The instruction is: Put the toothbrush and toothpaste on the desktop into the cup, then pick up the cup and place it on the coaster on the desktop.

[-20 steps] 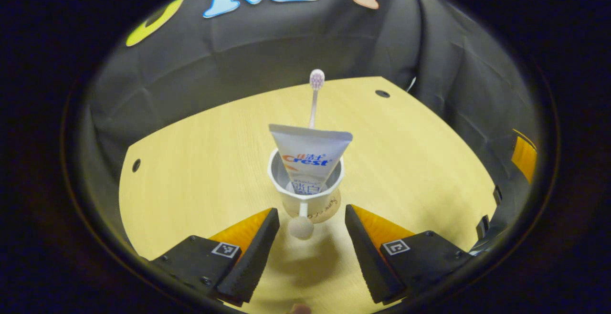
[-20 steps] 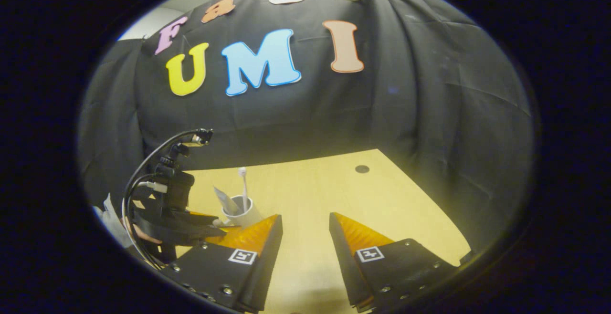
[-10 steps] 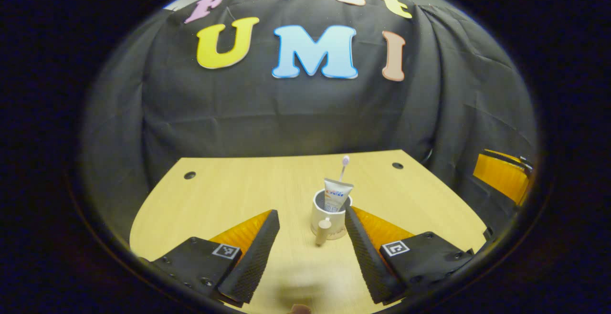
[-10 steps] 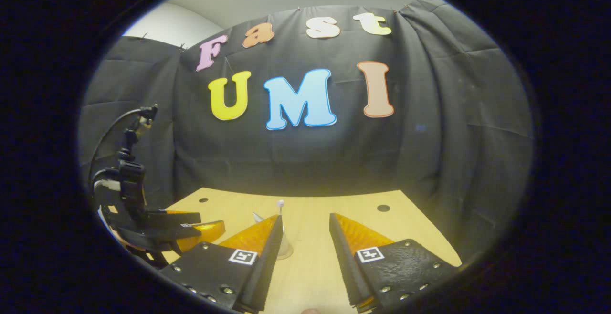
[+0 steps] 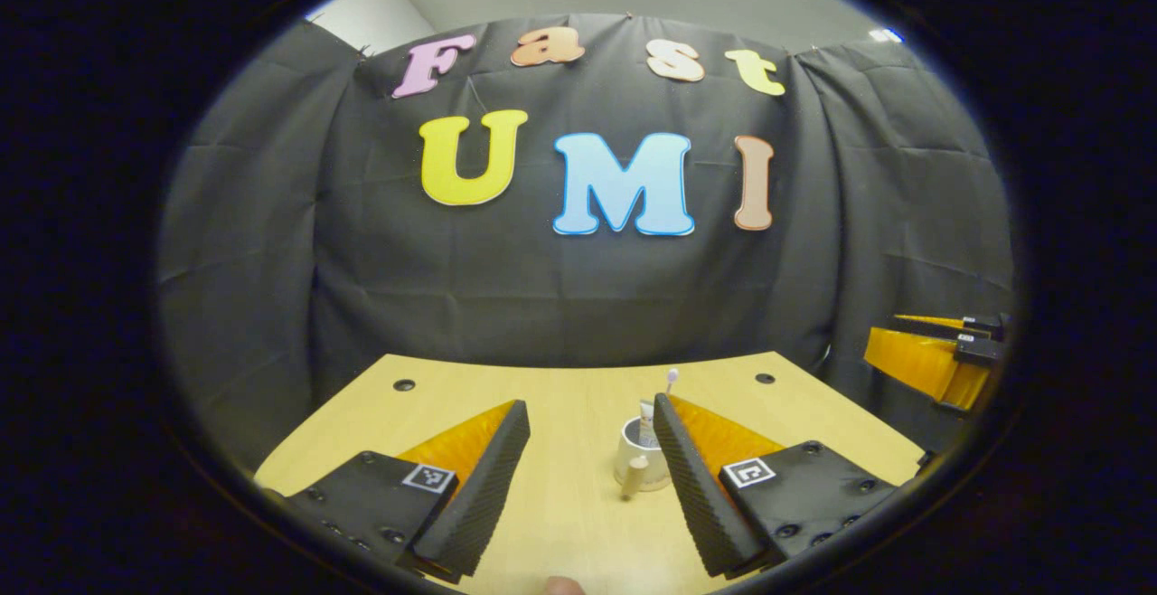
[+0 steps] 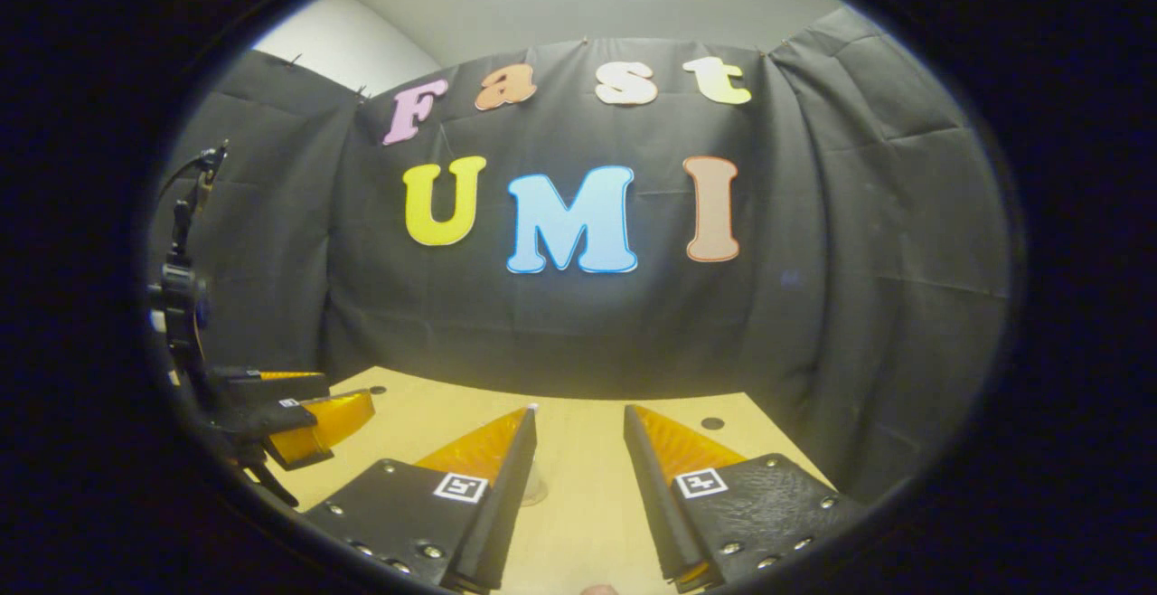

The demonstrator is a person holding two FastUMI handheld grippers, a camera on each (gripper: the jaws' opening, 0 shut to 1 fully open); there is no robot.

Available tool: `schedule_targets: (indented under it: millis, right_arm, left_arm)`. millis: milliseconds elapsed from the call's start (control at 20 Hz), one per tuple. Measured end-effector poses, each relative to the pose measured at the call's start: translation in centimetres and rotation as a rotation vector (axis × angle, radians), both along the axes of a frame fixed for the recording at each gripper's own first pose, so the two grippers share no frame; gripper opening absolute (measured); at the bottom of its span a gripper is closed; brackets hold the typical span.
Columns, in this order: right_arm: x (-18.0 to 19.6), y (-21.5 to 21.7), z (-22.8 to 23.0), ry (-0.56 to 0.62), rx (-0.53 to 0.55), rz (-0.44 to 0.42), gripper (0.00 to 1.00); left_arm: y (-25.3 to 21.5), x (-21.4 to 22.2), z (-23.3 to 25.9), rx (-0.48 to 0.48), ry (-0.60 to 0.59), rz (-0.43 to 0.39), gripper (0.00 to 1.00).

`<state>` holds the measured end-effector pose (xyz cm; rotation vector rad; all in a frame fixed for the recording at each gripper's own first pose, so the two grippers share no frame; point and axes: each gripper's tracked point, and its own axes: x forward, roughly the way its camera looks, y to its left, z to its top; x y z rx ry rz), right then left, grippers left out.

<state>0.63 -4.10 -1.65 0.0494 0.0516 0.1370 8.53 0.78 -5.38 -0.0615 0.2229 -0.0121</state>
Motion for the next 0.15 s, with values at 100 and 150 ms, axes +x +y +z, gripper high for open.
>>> schedule_targets:
  millis: [100, 150]
  right_arm:
    - [-0.48, 0.57, 0.30, -0.013, -0.016, 0.001, 0.60]
    - [-0.44, 0.87, 0.37, -0.016, -0.021, 0.002, 0.60]
  left_arm:
    - [0.50, 0.03, 0.57, 0.012, -0.022, 0.012, 0.92]
    - [1.01, -0.22, 1.21, 0.023, -0.032, 0.022, 0.92]
